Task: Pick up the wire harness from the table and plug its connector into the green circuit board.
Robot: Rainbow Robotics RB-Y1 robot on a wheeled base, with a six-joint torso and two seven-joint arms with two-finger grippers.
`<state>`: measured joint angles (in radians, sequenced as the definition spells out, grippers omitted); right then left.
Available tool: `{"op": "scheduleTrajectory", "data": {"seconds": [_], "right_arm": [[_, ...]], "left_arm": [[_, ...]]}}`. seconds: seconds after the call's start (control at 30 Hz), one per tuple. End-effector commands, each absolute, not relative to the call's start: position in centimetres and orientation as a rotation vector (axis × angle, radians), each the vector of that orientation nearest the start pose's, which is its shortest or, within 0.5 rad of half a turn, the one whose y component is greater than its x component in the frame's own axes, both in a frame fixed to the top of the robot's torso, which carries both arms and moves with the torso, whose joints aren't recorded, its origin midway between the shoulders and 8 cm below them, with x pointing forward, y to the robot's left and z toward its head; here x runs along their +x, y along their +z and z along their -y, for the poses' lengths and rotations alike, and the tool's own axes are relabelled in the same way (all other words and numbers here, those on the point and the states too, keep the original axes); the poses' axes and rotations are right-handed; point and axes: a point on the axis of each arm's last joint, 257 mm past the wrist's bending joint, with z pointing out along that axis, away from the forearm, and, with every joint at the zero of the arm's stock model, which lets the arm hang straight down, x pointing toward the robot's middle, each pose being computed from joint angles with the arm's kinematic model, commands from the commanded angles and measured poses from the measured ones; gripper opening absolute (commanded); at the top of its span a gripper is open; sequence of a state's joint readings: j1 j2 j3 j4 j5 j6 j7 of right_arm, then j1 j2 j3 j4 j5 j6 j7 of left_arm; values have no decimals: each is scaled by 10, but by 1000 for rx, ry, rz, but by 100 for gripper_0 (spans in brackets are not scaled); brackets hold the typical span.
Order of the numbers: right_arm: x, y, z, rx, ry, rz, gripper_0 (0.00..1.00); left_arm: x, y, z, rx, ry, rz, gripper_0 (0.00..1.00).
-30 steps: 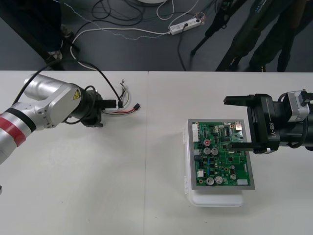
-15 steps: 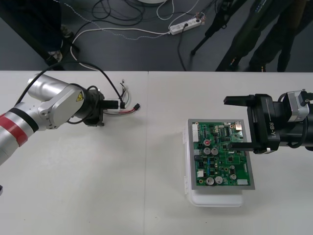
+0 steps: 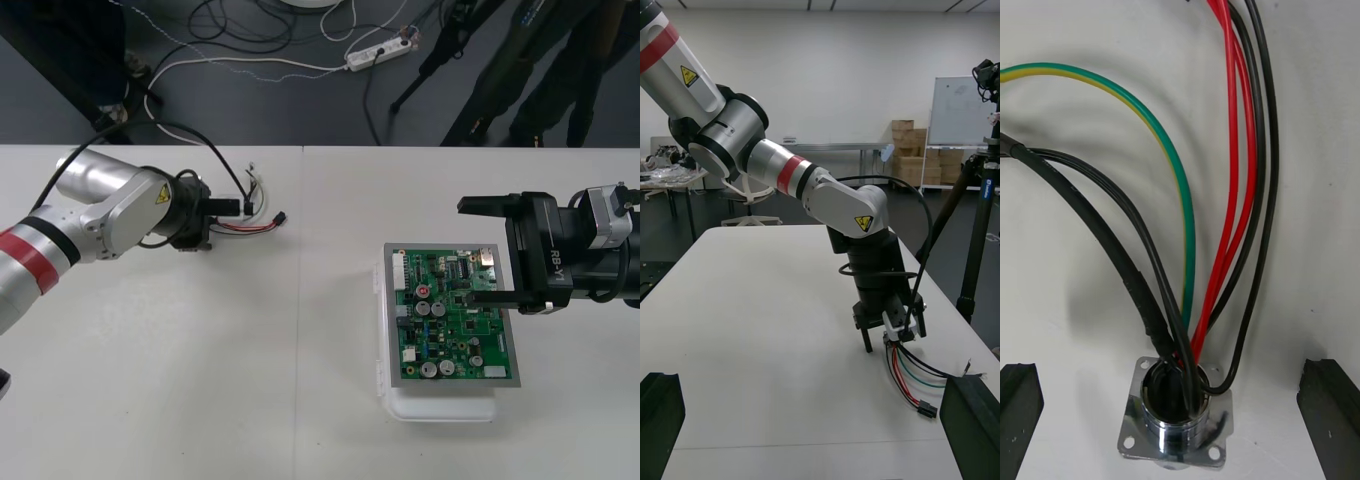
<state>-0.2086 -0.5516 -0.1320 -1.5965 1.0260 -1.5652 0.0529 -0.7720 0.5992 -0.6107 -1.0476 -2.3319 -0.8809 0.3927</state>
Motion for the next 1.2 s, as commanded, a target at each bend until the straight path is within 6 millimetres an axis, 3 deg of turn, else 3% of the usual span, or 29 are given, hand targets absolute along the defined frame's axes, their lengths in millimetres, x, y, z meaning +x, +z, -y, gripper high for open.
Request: {"op": "scheduleTrajectory", "data": {"seconds": [0.03,0.37,0.43,0.47,0.5,0.53,0.6,1.2], "right_arm": [[350,-78,136,-1361,885,-928,100],[349,-76,135,-1348,893,-923,100],[350,-75,136,-1349,890,-922,100],[349,-75,136,-1348,892,-922,100],[350,-75,137,-1344,891,-926,100],[351,-73,138,-1342,888,-925,100],[352,-71,140,-1335,883,-929,100],[353,-67,143,-1302,922,-965,100]], "left_arm": [[620,-300,-205,1795,486,-1717,100],[621,-301,-207,1799,497,-1716,99],[621,-301,-208,1801,500,-1715,57],[621,-301,-209,1802,502,-1717,45],[621,-301,-208,1801,500,-1715,23],[621,-300,-207,1803,501,-1714,10],[621,-301,-209,1805,507,-1715,1],[622,-301,-214,1800,515,-1724,0]]}}
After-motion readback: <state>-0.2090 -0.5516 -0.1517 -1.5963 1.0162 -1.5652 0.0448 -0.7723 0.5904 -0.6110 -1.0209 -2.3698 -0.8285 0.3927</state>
